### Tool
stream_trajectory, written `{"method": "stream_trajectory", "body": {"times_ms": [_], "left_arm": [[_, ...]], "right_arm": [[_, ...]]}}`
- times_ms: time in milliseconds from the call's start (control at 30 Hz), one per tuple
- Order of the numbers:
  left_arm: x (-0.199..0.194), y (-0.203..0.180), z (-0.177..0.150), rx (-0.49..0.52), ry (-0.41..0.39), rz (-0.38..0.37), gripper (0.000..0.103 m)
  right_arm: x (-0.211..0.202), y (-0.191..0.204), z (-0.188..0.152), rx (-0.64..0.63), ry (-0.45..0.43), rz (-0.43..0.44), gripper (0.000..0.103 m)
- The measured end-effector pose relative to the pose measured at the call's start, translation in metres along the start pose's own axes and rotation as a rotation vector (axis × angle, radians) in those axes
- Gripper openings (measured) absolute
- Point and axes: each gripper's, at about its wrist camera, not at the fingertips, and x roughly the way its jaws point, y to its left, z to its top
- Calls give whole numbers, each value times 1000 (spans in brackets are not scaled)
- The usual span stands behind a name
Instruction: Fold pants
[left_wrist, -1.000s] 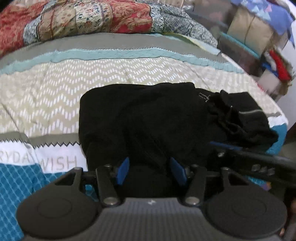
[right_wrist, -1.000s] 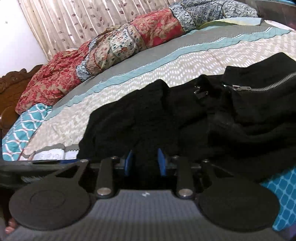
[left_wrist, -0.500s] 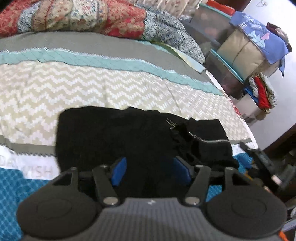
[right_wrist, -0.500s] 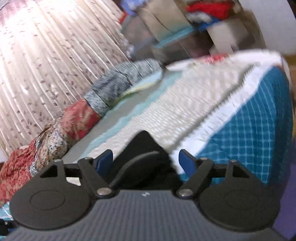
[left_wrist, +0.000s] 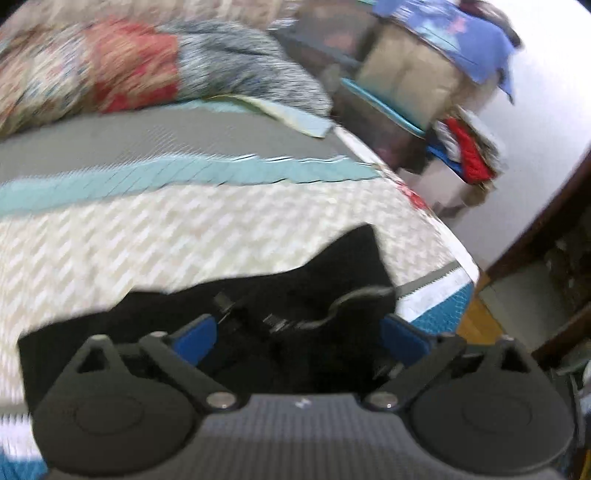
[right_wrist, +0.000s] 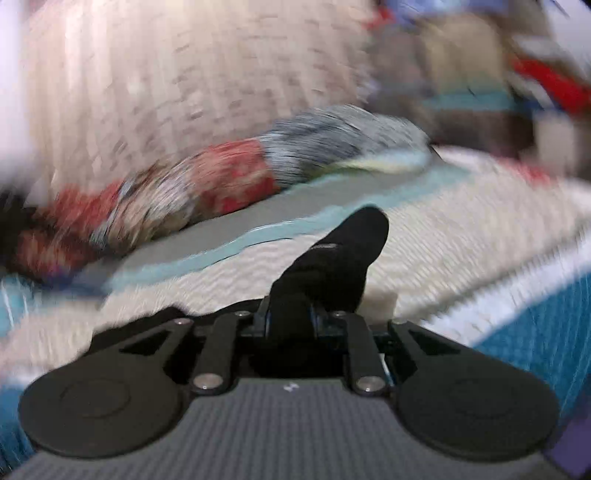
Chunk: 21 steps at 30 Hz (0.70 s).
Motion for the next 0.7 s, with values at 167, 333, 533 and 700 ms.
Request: {"method": "stream_trajectory", "body": {"times_ms": [167,333,533,700], "left_arm": [[41,-18,12,20,89,36,101],[68,-13,1,16,195,72,18],[28,7,1,-31,116,54,17],[-6,27,2,-82,51,61,17]], "right_arm": [[-7,21,-8,-136,-5,24,21],[-9,29,-5,-194,9,44,24],[-9,8,-21,-207,1,12,68],[-8,22,-13,-216,18,92,17]]}}
